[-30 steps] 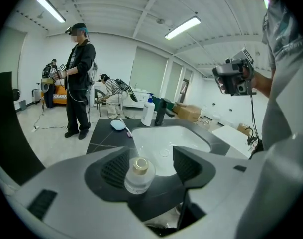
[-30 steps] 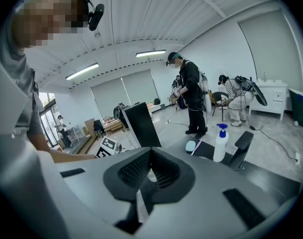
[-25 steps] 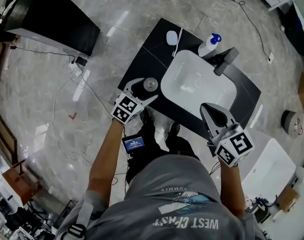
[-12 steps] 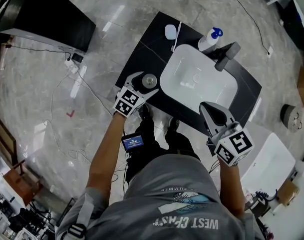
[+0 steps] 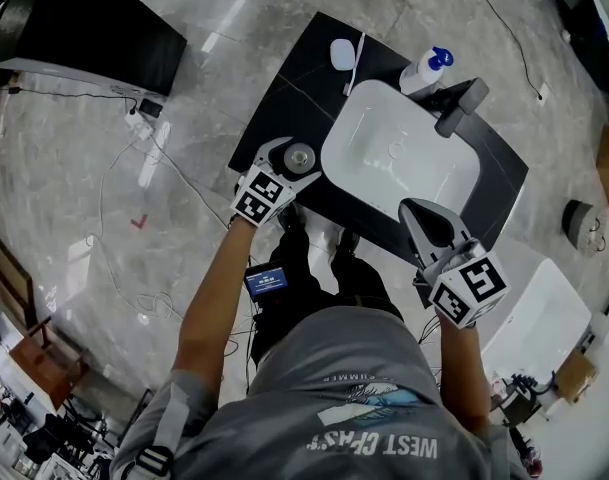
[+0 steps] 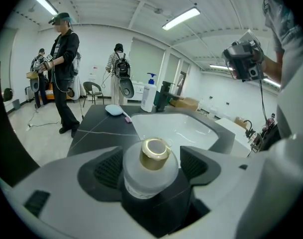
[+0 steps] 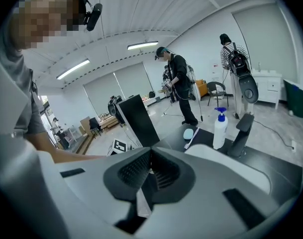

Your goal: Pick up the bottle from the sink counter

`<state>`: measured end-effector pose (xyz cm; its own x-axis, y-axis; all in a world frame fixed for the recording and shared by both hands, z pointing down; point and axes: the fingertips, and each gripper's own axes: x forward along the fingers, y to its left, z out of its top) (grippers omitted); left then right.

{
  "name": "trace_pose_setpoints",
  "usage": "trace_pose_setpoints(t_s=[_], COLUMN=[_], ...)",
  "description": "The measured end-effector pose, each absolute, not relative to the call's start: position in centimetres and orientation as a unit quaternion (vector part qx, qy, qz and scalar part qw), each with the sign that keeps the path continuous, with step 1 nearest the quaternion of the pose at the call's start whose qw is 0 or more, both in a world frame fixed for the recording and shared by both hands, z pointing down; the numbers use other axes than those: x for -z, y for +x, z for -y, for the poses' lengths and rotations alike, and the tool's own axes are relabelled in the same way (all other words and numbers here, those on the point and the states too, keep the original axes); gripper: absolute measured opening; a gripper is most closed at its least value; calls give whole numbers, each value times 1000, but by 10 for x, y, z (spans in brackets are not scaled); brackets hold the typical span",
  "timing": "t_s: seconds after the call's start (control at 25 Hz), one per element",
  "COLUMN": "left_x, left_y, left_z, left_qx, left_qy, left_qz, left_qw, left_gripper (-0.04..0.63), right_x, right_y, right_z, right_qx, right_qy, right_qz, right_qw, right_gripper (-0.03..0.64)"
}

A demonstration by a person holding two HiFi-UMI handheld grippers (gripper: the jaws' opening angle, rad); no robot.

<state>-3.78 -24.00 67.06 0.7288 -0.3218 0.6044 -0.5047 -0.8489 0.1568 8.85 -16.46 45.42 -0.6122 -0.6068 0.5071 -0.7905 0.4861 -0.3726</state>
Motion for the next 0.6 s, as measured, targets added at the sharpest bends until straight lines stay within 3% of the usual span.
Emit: trace_pose_setpoints(t_s=[0.6], left_x=[-682], left_y=[-34], left_z=[242], left_qx=[-289], left_qy=[918], left_qz=[224], left_qw=[152], left_gripper=[350], right_x=[-472], right_y=[93], right_z=[163], right_qx=[-318], right_qy=[413], right_qz=[838], right_qw=[163], right_gripper=[3])
